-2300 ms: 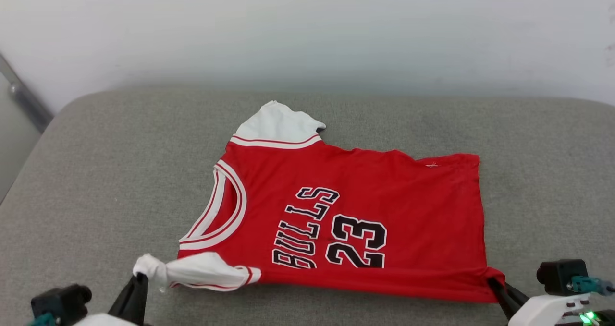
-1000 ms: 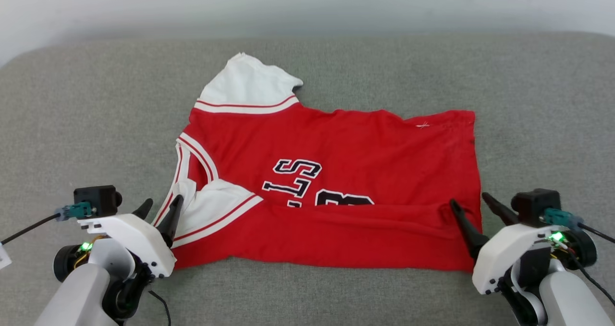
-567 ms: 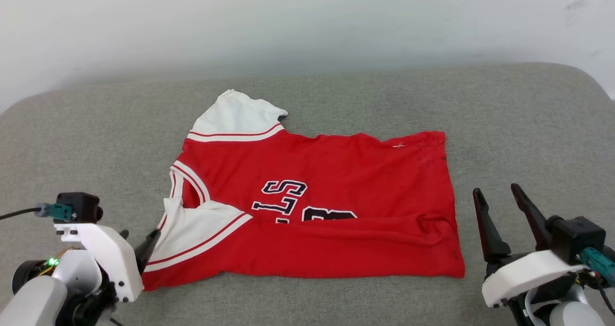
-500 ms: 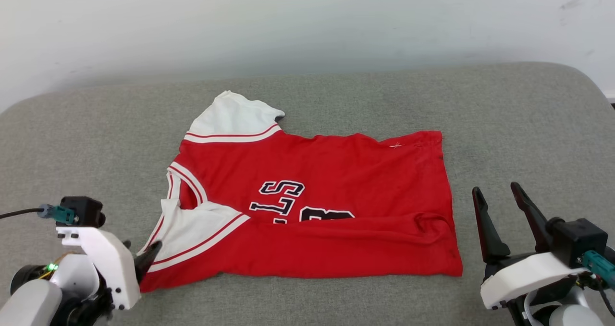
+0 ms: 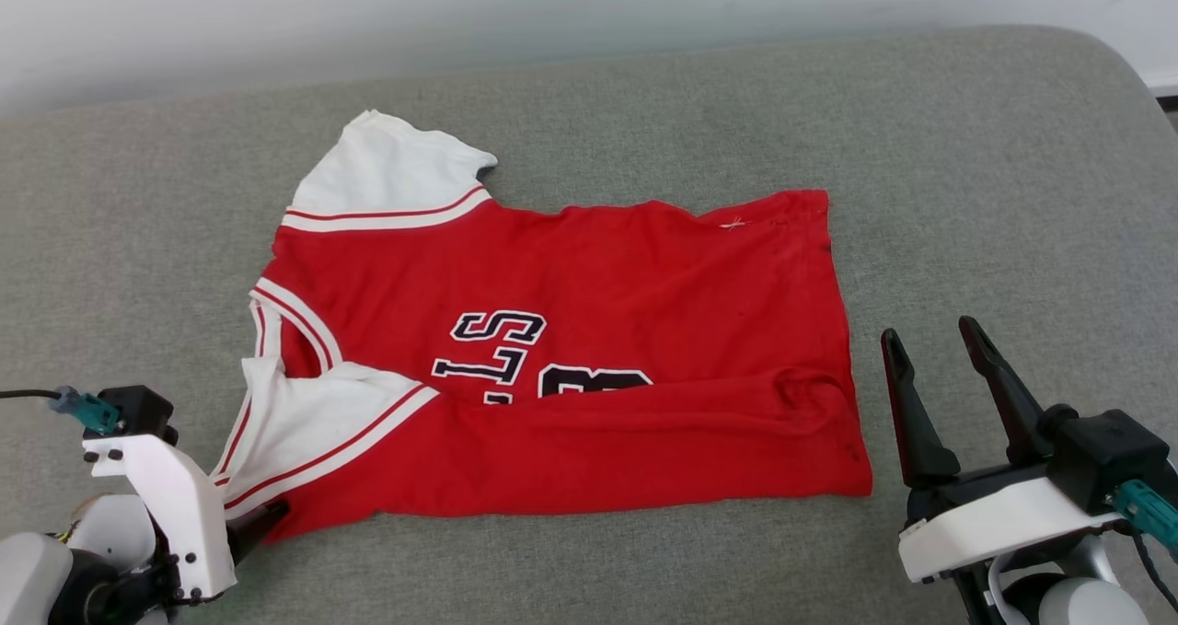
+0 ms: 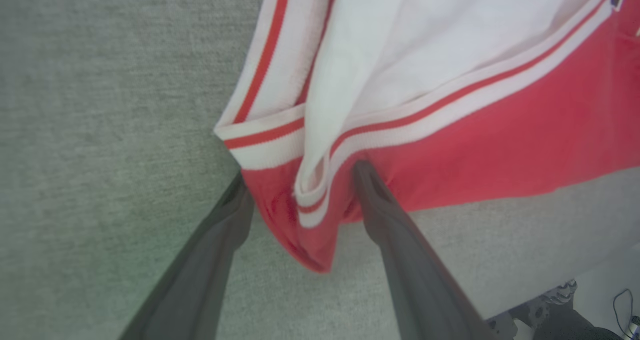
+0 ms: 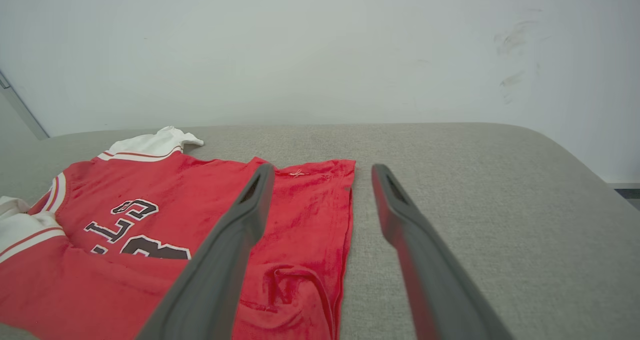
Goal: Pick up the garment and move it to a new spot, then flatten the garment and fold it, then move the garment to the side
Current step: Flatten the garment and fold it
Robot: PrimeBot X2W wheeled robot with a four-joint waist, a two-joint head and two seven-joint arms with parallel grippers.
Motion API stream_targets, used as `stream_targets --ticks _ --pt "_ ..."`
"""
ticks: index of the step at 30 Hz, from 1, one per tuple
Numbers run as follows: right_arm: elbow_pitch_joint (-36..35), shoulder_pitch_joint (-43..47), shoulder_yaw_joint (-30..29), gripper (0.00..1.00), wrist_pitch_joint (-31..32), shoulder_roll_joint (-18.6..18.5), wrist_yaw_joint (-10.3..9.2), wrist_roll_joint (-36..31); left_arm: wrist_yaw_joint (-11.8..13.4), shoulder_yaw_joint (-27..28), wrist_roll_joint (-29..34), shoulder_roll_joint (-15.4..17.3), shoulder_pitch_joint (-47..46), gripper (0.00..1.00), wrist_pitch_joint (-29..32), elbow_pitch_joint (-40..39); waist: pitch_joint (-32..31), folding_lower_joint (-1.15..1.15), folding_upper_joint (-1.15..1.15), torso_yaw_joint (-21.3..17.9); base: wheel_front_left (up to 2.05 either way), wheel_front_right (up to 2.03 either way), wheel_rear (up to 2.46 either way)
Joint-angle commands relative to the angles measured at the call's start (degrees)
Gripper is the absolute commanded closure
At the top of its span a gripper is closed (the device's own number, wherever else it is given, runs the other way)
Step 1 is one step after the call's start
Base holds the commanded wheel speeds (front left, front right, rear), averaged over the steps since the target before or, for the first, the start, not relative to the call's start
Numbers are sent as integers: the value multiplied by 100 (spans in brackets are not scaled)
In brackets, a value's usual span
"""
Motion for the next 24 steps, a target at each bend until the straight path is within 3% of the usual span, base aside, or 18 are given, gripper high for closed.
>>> stream_targets --ticks 1,2,4,12,13,17,18,24 --pt "-36 -67 10 0 -26 35 -4 15 -54 -166 -20 -173 57 26 65 135 87 0 0 -72 0 0 0" --pt "-35 -68 6 0 -15 33 -4 12 -97 -211 -70 -253 69 60 96 180 102 0 0 -78 0 0 0" --pt "-52 -72 -22 0 15 36 -4 22 -179 -276 -151 -409 78 100 139 265 104 0 0 -76 0 0 0" --pt "-22 99 -299 0 454 17 -4 198 -293 -247 71 -389 40 100 -332 334 -156 0 0 68 0 0 0" --pt "122 120 -454 0 1070 -112 -4 388 -282 -187 152 -349 -10 100 -512 167 -237 0 0 158 0 0 0" --pt "385 64 -648 0 2391 -312 -4 737 -213 -121 265 -269 -91 100 -692 -207 -245 0 0 297 0 0 0" --pt "509 -14 -606 0 3374 -516 -4 924 -154 -105 386 -222 -159 100 -781 -517 -156 0 0 418 0 0 0" --pt "613 -320 -391 0 4407 -648 -4 1170 -98 -126 565 -213 -322 100 -892 -1021 162 0 0 640 0 0 0"
